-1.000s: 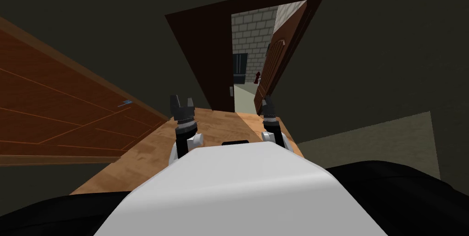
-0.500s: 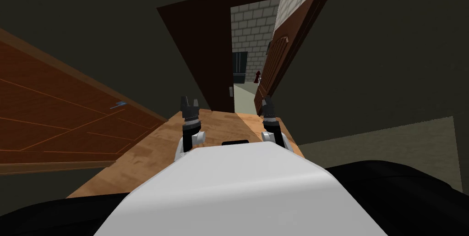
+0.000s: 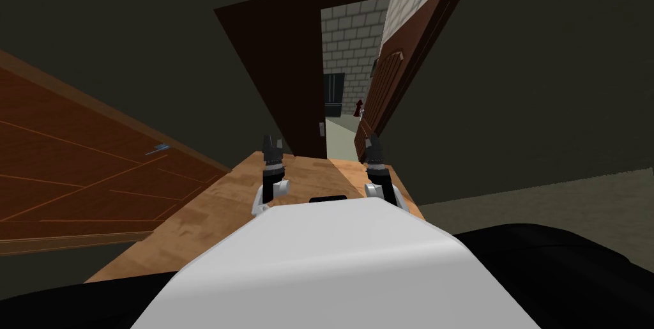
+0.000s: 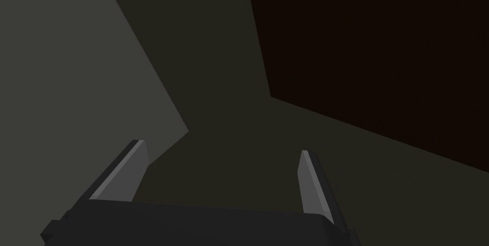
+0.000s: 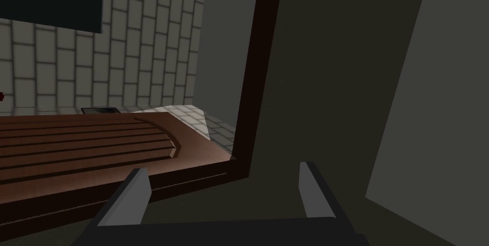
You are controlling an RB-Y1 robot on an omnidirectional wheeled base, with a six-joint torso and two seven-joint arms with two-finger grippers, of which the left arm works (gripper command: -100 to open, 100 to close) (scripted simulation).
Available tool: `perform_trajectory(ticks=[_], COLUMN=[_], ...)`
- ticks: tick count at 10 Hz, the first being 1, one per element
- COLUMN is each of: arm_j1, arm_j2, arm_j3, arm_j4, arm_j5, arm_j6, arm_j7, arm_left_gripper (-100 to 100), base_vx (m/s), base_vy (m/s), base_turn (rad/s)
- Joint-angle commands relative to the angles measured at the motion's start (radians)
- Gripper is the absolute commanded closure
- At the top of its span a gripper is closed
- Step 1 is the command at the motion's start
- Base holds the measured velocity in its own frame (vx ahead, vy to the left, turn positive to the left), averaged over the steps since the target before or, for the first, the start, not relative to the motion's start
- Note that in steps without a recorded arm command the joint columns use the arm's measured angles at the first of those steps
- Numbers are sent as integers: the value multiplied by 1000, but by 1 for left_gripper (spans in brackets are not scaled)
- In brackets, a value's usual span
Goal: Push the door open
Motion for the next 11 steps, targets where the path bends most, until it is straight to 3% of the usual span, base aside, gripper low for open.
perform_trajectory(ticks=[1,3,4,6,7,11], arm_j1=[-7,-44,-44,-85,-85,-169], arm_j2=[1,9,9,15,15,25], arm_j3=[-3,-6,-6,-9,-9,-15], arm_j4=[31,89,97,163,170,305], arm_j5=[1,8,8,15,15,29], arm_j6=[-7,-5,-5,-2,-2,4], arm_j7=[-3,-9,-9,-16,-16,-30], arm_left_gripper=[-100,-100,-100,-100,-100,-100], base_vx=[67,67,56,67,60,83], base_vy=[-2,2,9,-1,0,1], base_turn=[-5,-13,-8,-14,-5,-15])
